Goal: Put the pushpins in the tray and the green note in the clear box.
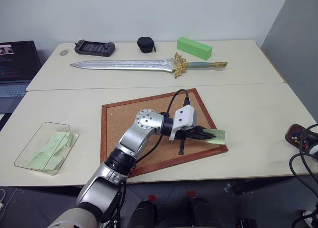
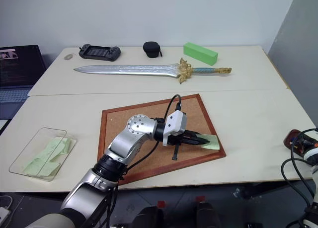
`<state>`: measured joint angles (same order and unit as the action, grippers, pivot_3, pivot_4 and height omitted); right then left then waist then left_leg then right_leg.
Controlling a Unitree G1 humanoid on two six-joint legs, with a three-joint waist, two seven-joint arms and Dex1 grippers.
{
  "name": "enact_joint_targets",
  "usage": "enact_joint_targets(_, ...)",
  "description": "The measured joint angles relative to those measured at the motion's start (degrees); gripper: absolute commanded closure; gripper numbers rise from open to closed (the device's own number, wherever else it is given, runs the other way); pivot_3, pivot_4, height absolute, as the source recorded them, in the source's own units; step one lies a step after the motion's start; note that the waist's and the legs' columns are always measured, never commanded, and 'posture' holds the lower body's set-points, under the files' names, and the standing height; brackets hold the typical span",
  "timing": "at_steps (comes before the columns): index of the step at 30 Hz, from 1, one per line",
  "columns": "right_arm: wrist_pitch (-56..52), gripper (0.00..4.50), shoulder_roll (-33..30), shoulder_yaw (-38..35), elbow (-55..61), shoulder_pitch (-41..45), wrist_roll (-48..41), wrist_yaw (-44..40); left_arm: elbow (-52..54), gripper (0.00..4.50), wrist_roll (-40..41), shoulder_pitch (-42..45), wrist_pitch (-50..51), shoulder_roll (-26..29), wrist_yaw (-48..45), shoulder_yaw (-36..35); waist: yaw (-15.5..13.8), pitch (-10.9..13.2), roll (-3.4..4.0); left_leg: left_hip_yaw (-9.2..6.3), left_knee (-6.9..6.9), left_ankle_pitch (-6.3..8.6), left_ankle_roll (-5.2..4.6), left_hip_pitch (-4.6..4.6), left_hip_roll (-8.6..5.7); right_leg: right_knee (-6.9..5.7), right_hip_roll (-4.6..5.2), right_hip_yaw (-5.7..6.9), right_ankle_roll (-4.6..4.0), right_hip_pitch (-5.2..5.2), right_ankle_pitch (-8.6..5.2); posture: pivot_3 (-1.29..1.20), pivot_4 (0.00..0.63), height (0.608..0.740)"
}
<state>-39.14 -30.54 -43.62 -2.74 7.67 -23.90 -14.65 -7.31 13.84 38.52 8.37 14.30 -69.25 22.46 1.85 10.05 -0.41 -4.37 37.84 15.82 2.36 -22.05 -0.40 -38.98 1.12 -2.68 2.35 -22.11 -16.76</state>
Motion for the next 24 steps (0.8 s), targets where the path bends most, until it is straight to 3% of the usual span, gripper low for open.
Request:
enact_joint_targets(14, 3.35, 3.01, -0.8, 1.89, 1.68, -2.06, 0.34, -0.56, 0.27, 4.5, 0.04, -0.15, 1.48, -0.02, -0.01, -0.07, -0.03, 0.0, 0.01, -0.01, 0.0, 0.0, 0.0, -0.01, 0.0, 0.0, 0.0, 0.01, 0.0, 0.0, 0.0, 0.0, 0.15, 0.74)
enact_joint_targets(20, 6.93, 3.01, -4.01, 7.13, 13.72, -8.14, -1.6, -10.66, 0.35, 4.5, 0.34, -0.1, 2.65, 0.54, 0.43, -0.66, 0.06, -0.01, 0.05, -0.03, 0.0, 0.0, 0.0, 0.01, 0.01, 0.0, -0.02, 0.03, 0.01, 0.0, -0.01, 0.0, 0.15, 0.74)
enact_joint_targets(24, 7.16, 3.01, -7.4, 11.85, 28.41, -11.2, -8.09, -20.56, 0.28, 4.5, 0.77, 0.6, 5.57, 1.74, 4.94, -5.45, 0.34, 0.03, 0.03, -0.17, 0.04, 0.0, 0.0, 0.03, 0.06, 0.0, -0.06, 0.11, 0.02, 0.06, -0.01, 0.0, 0.15, 0.74)
